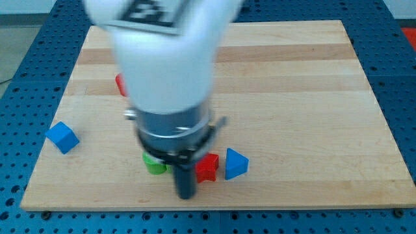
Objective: Separate the green circle from the green star
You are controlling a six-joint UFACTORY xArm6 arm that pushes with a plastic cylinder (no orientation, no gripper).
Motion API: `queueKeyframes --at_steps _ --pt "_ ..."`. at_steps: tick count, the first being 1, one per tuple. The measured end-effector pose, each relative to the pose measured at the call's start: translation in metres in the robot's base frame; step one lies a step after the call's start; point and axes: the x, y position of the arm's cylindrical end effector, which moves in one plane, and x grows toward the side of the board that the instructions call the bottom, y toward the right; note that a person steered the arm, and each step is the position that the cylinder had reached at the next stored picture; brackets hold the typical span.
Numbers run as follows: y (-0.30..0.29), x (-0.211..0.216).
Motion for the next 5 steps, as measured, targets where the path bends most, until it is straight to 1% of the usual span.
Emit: queueKeyframes --at_steps 1,3,4,5 --pt "-0.018 -0.035" --pt "-0.017 0.017" --pt "0.013 -0.003" --pt "0.018 -0.056"
